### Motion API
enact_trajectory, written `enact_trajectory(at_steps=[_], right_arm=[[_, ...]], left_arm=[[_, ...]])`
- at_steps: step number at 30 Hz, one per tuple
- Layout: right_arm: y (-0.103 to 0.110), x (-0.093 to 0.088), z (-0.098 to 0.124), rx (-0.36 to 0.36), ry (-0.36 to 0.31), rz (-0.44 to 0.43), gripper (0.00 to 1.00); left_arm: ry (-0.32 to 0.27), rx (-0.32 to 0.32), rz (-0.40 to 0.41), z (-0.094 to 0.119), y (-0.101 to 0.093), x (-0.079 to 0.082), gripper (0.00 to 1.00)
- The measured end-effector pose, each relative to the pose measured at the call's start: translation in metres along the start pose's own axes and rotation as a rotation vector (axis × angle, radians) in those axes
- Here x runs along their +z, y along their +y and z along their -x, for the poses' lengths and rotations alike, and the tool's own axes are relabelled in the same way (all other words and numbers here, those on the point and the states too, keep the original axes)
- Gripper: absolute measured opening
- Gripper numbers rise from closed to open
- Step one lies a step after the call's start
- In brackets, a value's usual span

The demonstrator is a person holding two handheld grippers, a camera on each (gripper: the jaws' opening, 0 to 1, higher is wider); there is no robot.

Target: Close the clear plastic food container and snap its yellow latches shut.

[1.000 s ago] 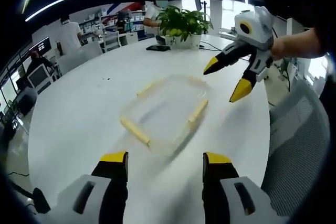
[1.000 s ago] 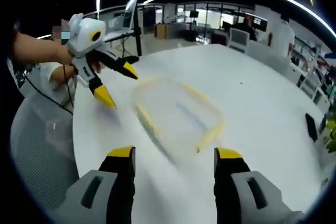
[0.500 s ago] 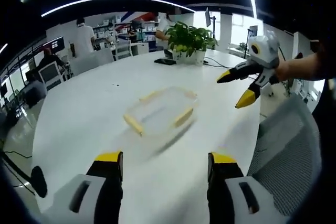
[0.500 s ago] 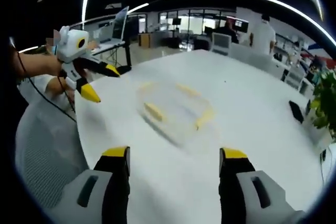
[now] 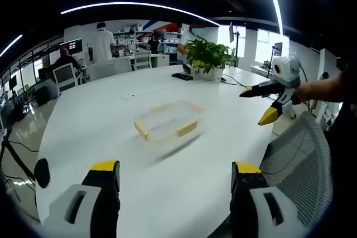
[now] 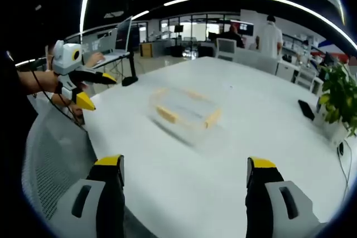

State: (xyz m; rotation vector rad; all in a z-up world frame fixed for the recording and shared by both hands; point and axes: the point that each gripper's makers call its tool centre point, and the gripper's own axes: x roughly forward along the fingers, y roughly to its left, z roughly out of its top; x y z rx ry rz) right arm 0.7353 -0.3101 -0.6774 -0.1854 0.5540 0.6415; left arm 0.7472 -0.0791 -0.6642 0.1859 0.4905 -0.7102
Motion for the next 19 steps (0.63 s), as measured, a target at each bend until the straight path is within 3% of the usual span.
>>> enact_trajectory(at_steps=[5, 19], right_arm=[[0.001, 0.001, 0.007, 0.002, -0.021, 0.011, 0.99], [-0.001, -0.005, 0.012, 0.007, -0.009, 0.034, 0.99]], left_arm=[[-0.019, 0.013, 0.028, 0.008, 0.002, 0.002, 0.99], [-0.01, 0.036, 0.029, 0.013, 0.012, 0.002, 0.99]])
